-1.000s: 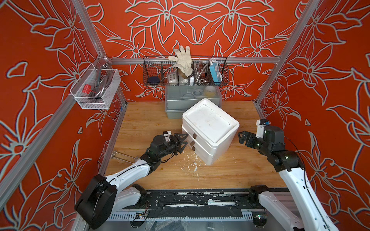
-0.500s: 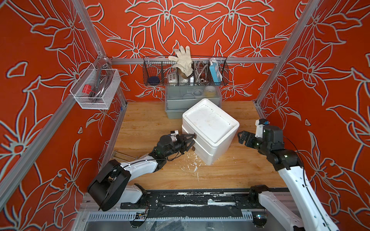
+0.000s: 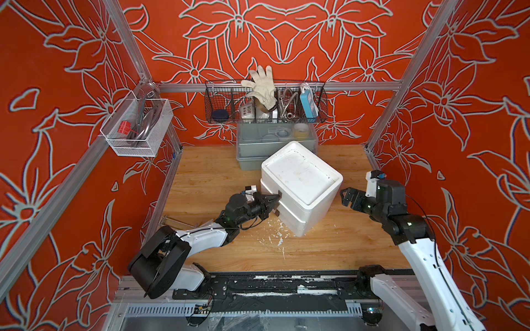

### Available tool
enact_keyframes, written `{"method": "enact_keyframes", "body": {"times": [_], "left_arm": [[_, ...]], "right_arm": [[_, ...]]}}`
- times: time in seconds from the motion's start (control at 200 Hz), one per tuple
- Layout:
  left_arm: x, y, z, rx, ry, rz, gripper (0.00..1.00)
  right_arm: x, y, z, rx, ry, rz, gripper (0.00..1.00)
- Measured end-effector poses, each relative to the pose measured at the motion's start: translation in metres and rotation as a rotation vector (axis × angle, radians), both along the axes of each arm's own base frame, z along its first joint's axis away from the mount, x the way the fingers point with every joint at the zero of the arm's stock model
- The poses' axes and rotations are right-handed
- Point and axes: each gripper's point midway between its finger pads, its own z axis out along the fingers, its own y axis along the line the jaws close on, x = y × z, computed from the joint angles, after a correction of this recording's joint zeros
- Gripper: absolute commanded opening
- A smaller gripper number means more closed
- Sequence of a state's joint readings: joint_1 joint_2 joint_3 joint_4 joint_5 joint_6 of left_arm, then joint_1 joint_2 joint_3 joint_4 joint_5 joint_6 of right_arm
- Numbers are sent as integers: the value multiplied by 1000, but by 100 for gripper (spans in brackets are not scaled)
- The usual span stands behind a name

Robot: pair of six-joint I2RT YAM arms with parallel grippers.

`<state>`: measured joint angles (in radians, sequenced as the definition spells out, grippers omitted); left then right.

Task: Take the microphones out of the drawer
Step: Open the drawer in the storage box.

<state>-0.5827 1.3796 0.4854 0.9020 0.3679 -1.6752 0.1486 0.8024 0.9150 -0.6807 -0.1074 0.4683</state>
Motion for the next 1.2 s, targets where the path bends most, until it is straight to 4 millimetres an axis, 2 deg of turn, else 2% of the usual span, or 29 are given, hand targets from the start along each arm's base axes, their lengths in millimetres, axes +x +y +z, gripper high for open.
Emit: {"method": "enact_keyframes", "body": {"times": [0.32, 0.611, 0.796, 0.956, 1.201], "left_arm": [[-3, 4, 6, 14, -16, 9, 0], [-19, 19, 27, 47, -76, 28, 0], [-35, 35, 20, 91, -66, 50, 0], [-50, 53, 23, 111, -76, 80, 0], [-69, 82, 16, 150, -60, 138, 0]], "right_arm": [[0, 0, 0, -1, -1, 0, 100], [-1, 2, 0, 8, 1, 12, 100], [-1, 5, 1, 23, 2, 16, 100], [0, 6, 1, 32, 0, 18, 100], [0, 9, 1, 43, 4, 29, 100]]}}
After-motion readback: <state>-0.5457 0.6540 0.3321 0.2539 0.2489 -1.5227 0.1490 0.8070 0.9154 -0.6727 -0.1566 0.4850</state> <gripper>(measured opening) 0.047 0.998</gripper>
